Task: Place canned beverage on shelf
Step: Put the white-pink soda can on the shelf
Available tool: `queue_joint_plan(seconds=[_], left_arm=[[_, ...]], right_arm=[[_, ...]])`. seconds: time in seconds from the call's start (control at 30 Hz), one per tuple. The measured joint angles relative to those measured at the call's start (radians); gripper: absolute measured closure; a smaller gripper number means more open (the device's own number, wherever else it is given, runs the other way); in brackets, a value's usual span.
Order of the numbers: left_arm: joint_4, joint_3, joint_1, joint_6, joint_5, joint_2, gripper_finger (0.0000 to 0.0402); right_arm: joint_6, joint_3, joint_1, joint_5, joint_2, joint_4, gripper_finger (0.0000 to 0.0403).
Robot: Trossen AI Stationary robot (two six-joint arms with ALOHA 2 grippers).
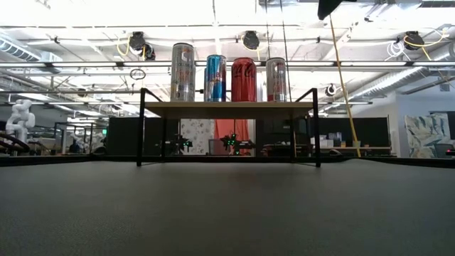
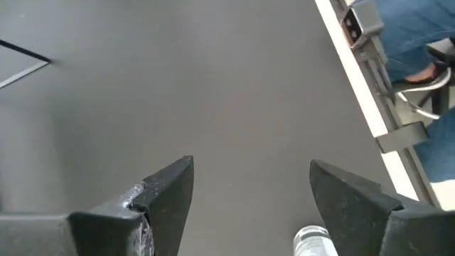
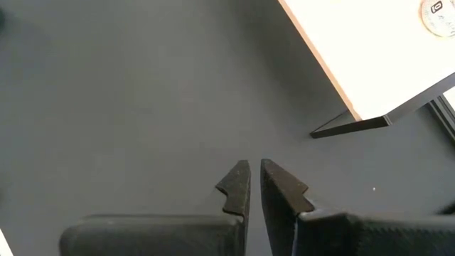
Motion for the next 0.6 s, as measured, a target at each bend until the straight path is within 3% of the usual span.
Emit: queue_joint_plan(seconds=[0.17,0.4,0.6], left_arm=[[0.001,0.0,0.0,-0.011,0.032,0.0,0.0124],[-0.072,0.0,0.0,-0.162,0.077,0.0,0.0123],[-0.178,0.0,0.0,-0.34,0.101,0.0,0.0084]], right_arm=[[0.0,0.0,0.0,0.001,0.0,0.0,0.0385],[0.0,0.0,0.0,0.0,0.0,0.0,0.0385],[0.0,0.0,0.0,0.001,0.0,0.0,0.0385]])
